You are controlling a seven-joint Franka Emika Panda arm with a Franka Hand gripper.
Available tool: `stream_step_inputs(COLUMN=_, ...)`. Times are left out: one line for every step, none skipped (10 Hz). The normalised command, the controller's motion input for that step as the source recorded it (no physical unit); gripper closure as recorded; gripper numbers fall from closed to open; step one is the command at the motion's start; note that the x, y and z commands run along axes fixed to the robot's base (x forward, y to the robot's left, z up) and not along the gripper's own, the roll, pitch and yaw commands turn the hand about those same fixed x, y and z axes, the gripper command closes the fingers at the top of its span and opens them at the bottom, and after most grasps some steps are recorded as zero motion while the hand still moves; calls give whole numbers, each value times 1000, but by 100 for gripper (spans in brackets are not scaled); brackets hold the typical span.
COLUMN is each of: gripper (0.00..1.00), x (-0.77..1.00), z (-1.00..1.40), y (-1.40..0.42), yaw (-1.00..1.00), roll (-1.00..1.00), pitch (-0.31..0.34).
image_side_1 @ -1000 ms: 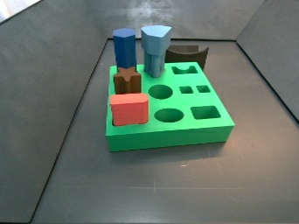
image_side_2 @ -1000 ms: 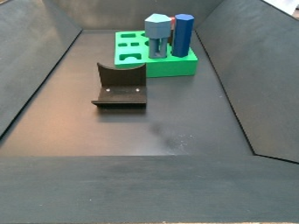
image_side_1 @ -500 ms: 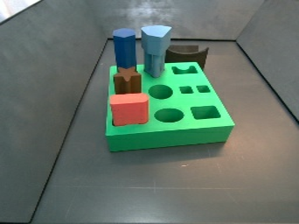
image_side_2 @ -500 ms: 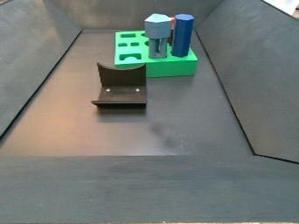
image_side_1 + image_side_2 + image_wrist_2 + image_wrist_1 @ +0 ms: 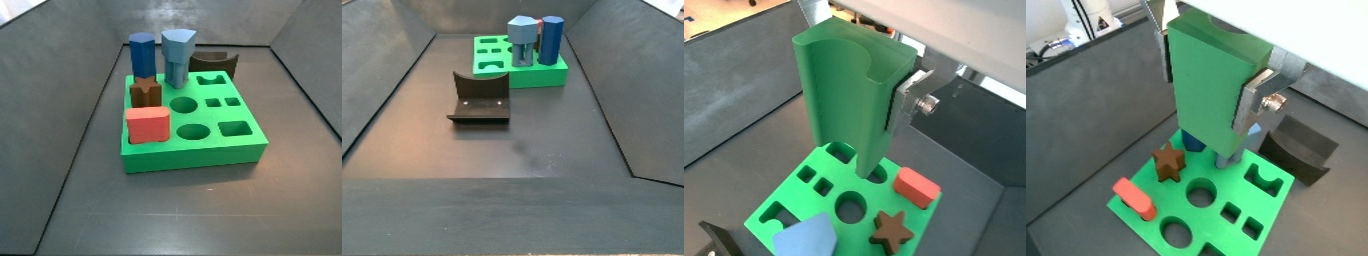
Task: Pick up the arch object. Move up. Rotate the arch object. Move to above the board. Insert the arch object.
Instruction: Insert the arch object.
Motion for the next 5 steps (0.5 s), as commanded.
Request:
stream_step_inputs(gripper=100, x=1000, z=-243, y=169, yaw=0, roll=0, pitch=0)
stream_step_inputs(gripper=100, x=1000, z=-229, y=180, yaw=0, roll=81, pitch=31)
stream_step_inputs(gripper=100, x=1000, z=-97, y=171, yaw=0, roll=199, pitch=101)
stream_step_inputs(gripper=100, x=983, z=143, y=180, yaw=0, roll=147, pitch=221)
stream_step_inputs(gripper=100, x=989, z=291, y=160, yaw=0, roll=94, pitch=209)
